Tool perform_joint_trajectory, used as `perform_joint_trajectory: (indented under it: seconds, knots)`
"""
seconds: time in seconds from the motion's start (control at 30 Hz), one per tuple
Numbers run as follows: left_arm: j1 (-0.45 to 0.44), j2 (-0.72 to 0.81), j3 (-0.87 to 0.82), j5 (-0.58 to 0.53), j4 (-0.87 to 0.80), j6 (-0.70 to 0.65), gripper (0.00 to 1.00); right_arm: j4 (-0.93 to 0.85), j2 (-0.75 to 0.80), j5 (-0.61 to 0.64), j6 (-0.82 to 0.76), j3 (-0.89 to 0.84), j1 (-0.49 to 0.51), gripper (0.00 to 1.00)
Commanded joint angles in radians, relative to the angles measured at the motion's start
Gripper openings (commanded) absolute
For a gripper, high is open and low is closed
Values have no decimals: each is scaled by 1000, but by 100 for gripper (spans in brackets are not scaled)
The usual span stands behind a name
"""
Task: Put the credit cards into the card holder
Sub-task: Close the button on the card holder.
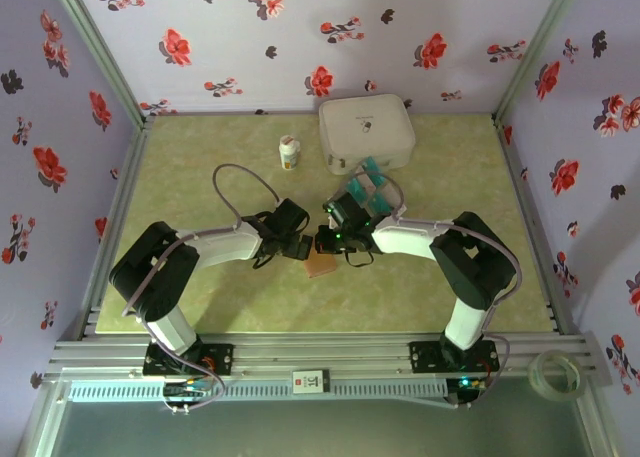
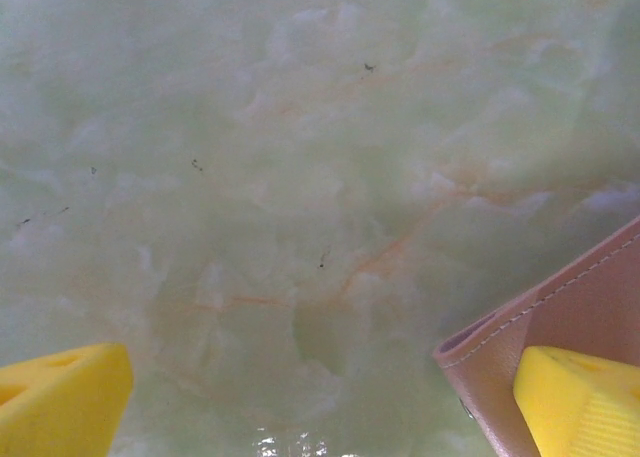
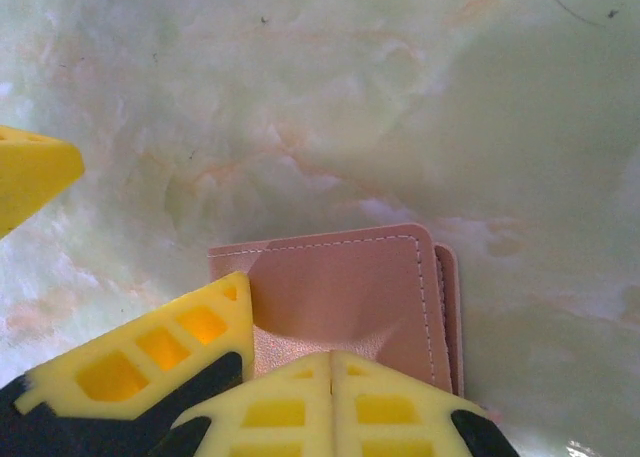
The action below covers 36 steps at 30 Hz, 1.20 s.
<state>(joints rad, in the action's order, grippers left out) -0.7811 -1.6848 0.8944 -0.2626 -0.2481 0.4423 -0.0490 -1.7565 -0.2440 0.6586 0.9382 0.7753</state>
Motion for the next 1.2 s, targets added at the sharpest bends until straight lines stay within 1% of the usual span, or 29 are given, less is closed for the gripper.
perform_joint_trajectory:
  seconds: [0.0, 0.4, 0.73, 1.17]
  knots:
    - [-10, -30, -32, -30, -24, 9, 100, 7, -11, -7, 16, -28, 9, 0]
    - [-10, -34, -32, -29, -25, 9, 100, 19, 11, -2, 21, -61, 10, 0]
    - [-9, -32, -34, -30, -33, 10, 100, -15, 63, 8, 10, -30, 10, 0]
    - [-9, -30, -34, -30, -36, 9, 100, 8, 7, -10, 18, -27, 15, 0]
